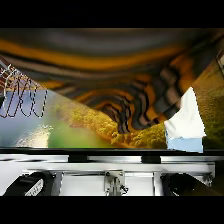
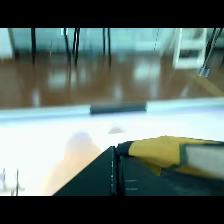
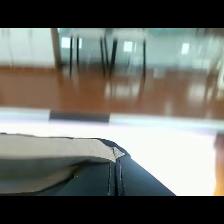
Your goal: Fold the shirts.
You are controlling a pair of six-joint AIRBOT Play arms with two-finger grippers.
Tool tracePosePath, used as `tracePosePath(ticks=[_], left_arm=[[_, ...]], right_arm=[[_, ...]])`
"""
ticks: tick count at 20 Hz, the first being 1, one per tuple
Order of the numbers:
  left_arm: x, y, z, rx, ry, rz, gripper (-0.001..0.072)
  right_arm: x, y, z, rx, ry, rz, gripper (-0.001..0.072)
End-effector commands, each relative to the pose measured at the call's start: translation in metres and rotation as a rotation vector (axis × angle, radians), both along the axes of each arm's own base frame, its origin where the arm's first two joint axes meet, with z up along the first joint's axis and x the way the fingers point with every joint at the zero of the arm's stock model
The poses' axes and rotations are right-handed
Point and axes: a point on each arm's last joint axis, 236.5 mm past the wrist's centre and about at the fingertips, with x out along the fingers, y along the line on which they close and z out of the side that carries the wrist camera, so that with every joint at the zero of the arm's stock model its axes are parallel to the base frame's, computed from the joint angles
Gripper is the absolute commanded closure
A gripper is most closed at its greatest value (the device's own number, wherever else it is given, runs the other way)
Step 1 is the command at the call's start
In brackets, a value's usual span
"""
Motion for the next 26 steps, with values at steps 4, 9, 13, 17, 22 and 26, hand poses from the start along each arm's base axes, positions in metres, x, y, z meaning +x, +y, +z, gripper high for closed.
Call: tracePosePath(ticks=[4,9,13,17,22,26], left_arm=[[0.02,-0.005,-0.218,-0.034,0.508,0.016,0.0668],[0.045,-0.016,-0.253,-0.131,0.491,0.008,0.0667],[0.074,-0.007,-0.195,-0.188,0.237,0.047,0.0667],[0.08,-0.005,-0.133,-0.256,0.055,0.046,0.0667],[0.069,-0.003,-0.076,-0.274,-0.066,0.033,0.0667],[0.056,-0.009,-0.067,-0.243,-0.031,0.006,0.0667]], right_arm=[[0.003,0.063,-0.203,-0.186,0.487,0.105,0.0659],[0.063,0.085,-0.199,-0.07,0.287,0.164,0.0658],[0.109,0.066,-0.162,0.089,0.105,0.145,0.0658],[0.128,0.059,-0.094,0.19,-0.174,0.238,0.0658],[0.141,0.051,-0.058,0.306,-0.261,0.248,0.0659],[0.131,0.044,0.0,0.375,-0.352,0.249,0.0659]])
